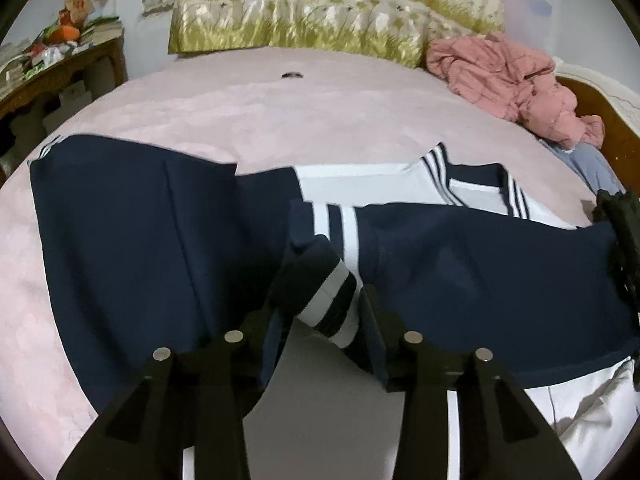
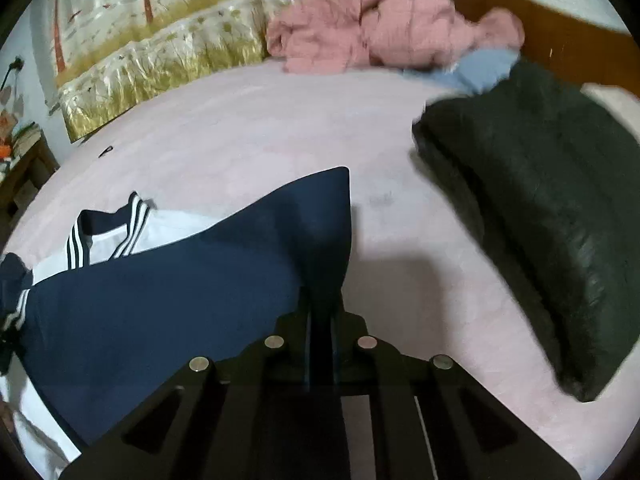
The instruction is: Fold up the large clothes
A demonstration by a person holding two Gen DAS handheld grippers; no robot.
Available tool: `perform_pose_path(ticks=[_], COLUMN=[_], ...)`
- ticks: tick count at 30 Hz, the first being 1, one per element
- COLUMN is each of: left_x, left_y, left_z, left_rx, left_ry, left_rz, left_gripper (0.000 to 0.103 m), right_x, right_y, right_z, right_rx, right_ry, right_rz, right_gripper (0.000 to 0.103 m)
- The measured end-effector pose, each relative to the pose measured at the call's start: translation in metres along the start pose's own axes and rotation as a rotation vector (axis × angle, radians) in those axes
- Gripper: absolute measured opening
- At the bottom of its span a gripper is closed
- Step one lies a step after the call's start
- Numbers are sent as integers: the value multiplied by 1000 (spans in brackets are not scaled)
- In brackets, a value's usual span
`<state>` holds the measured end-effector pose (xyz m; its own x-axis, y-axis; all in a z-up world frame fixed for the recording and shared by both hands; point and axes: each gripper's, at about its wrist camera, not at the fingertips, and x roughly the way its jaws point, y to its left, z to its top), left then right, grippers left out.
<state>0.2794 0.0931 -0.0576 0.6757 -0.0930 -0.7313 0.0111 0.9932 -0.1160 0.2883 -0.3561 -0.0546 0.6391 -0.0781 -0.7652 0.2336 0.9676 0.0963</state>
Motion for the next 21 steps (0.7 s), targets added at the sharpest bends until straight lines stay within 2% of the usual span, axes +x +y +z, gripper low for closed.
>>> perform_pose_path(ticks=[1,3,5,7,8,9,10,11,12,13,14,15,16,18,19,21], left_x=[1,3,3,-2,-7,-18,-29,-41,-53,-63,-71,-78,-82,-86,-90,-103], left_y=[1,1,0,-1,0,1,3,4,6,8,11,15,20,36,48,68], left_z=[0,0,-1,-2,-2,-3,-4,-6,-7,-8,-9,-9,-9,-4,-2,-5], left_rx=[-4,-5,1,6,5,2,-1,-4,-1,4,7,5,-6,-57,-107,-164], left_ry=[7,15,14,-8,-36,-82,-134,-182,-228,-268,-299,-322,-331,-321,-307,-353], left_rz=[2,8,16,13,2,-20,-44,-60,-64,-61,-60,-60,-60,-55,-27,-2], left_gripper=[39,39,39,37,37,37,37,37,38,44,53,58,65,67,67,68], right_x=[9,12,1,-16,-31,-42,-55,-69,-75,-81,-83,-85,-86,-84,-82,-78], right_y=[0,-3,-9,-14,-14,-14,-14,-12,-9,-2,5,15,29,48,55,64], right_z=[-1,-3,-1,-2,-5,-6,-9,-18,-22,-28,-31,-34,-36,-40,-41,-43], right_rx=[1,2,9,14,13,12,19,41,52,47,33,10,-28,-84,-102,-108], right_ry=[33,43,11,-28,-68,-96,-125,-150,-157,-149,-142,-139,-140,-147,-146,-156], right_rz=[-3,-1,-29,-86,-114,-100,-57,29,99,200,243,272,267,199,167,130], right_gripper=[7,7,23,33,33,35,46,61,65,65,65,65,65,65,67,73])
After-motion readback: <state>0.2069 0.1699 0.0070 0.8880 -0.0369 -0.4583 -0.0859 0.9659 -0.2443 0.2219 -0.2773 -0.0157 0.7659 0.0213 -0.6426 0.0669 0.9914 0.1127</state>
